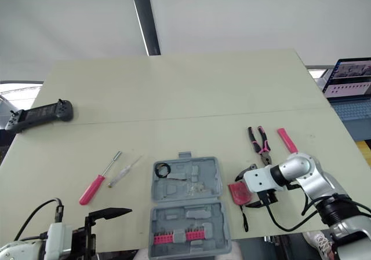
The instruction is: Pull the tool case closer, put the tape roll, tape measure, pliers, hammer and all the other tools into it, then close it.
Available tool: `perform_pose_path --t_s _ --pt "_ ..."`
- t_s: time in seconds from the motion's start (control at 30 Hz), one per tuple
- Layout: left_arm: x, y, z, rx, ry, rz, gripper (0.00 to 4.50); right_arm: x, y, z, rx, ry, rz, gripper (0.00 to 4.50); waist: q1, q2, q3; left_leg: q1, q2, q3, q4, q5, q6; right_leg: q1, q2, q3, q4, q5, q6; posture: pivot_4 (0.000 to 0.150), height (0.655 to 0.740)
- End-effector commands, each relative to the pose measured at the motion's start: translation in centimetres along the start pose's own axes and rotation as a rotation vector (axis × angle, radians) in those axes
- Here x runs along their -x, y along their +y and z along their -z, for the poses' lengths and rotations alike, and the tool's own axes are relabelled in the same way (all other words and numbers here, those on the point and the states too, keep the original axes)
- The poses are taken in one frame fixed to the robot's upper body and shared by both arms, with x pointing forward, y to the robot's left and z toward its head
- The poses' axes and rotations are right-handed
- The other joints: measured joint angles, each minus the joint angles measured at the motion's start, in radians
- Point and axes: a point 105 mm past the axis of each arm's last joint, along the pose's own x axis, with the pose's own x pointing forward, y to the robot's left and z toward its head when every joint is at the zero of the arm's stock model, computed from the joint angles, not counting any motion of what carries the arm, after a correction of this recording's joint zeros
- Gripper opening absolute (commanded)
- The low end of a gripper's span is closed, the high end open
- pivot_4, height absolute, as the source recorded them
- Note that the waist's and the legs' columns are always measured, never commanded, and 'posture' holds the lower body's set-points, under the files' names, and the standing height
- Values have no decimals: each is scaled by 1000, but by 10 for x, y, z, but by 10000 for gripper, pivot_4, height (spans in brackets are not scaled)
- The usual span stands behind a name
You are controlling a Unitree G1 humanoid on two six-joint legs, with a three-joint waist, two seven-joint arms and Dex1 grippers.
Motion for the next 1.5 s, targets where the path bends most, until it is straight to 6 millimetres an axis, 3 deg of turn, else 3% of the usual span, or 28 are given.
perform_pose_path --t_s 0.03,0.5,0.6,0.63,0.97,1.27,1.5 --pt "0 -3 1 0 -5 7 45000 -1 4 -7 12 -29 -18 43850 0 0 0 0 0 0 0 0 0 0 0 0 0 0 0 1500 7400" --pt "-6 8 -2 -8 -28 7 45000 -1 2 -12 -52 -10 34 43850 1 0 0 0 0 0 0 0 0 0 0 0 0 0 0 1500 7400" --pt "-7 9 -3 -9 -29 7 45000 -5 4 -8 -58 0 46 35014 1 0 0 0 0 0 0 0 0 0 0 0 1 0 0 1500 7400" --pt "-7 9 -3 -9 -29 6 45000 -5 5 -7 -59 3 49 30149 1 0 0 0 0 0 0 0 0 0 0 0 1 0 0 1500 7400" --pt "-13 18 -13 0 -50 -40 45000 5 -5 1 -72 45 84 29535 1 -2 -1 0 0 0 1 0 0 0 0 0 1 0 0 1500 7400" --pt "-3 48 -9 15 -10 -135 45000 46 -25 -56 -168 154 102 29535 2 2 0 -1 0 0 1 0 0 -2 0 -1 2 0 0 1500 7400" --pt "-2 52 -8 42 4 -129 45000 37 -37 -101 -156 295 145 29535 0 2 0 -1 0 0 0 0 0 -3 -1 -2 2 0 0 1500 7400"
